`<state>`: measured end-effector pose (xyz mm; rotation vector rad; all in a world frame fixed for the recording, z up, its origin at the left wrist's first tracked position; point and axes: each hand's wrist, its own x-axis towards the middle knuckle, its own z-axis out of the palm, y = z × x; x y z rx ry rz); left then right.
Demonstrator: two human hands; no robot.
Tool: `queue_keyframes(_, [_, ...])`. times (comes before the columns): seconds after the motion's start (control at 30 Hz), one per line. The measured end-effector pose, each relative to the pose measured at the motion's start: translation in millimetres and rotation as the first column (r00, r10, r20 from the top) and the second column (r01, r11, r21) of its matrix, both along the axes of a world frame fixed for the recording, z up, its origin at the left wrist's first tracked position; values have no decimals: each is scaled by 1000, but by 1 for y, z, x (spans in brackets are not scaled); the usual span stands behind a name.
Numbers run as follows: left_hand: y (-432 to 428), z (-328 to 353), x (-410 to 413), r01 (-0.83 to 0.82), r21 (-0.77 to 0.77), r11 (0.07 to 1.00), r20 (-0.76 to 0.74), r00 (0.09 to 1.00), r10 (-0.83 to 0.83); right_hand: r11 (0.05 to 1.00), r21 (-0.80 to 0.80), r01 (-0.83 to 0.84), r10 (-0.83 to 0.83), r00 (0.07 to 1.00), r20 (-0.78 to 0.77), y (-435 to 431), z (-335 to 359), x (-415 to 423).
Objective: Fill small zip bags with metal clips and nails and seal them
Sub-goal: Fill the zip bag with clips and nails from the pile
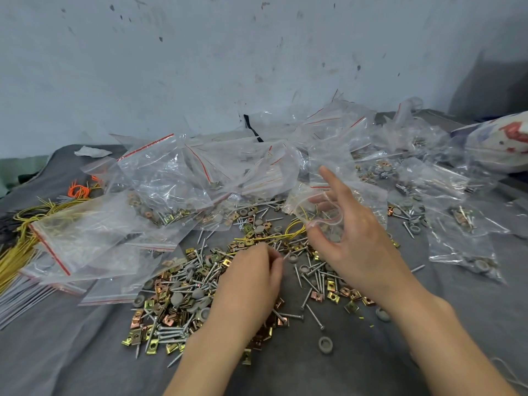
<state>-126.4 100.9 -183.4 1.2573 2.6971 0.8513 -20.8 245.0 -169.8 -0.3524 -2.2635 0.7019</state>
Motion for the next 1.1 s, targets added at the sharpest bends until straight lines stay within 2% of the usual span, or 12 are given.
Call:
queue_keyframes(0.1, [-2,10,-3,-137,305,943,422,907,-5,1000,5,-2,2,1000,0,0,1,0])
queue_keyframes(0.17, [-3,17,-4,-276,392,878,679,730,-74,1000,7,-3,3,1000,0,0,1,0])
queue_keyframes(0.23, [-3,23,-3,-364,422,830,814,556,-170,1000,10,-1,1,1000,0,1,1,0])
queue_keyframes(0.4, [-3,27,-1,-437,470,767,877,330,-349,1000,17,5,-5,1000,2,1,0,0])
queue_keyframes(0.47, [-3,29,-3,-505,467,725,880,186,-437,999,33,12,-12,1000,3,2,-1,1])
queue_keyframes(0.6, [-8,31,-5,-560,485,671,745,-137,-653,999,50,19,-18,1000,-9,3,-2,0])
queue_keyframes(0.7, [-10,29,-6,-574,522,631,638,-228,-736,998,56,20,-18,1000,-22,2,-3,-1])
queue_keyframes(0.8, [-10,29,-7,-586,535,609,622,-215,-753,998,58,14,-13,1000,-24,3,-4,-1])
queue_keyframes(0.9, [-8,30,-7,-584,530,614,706,-96,-701,998,59,17,-15,1000,-19,4,-5,-1])
queue_keyframes(0.93, [-5,32,-6,-579,537,614,749,-7,-662,998,60,18,-17,1000,-16,4,-5,-1])
queue_keyframes(1.0, [0,36,-3,-539,584,607,802,265,-536,997,68,21,-20,1000,-8,4,-6,-2])
queue_keyframes(1.1, [6,42,5,-328,681,655,600,762,-243,997,79,19,-19,1000,-5,4,-6,-2])
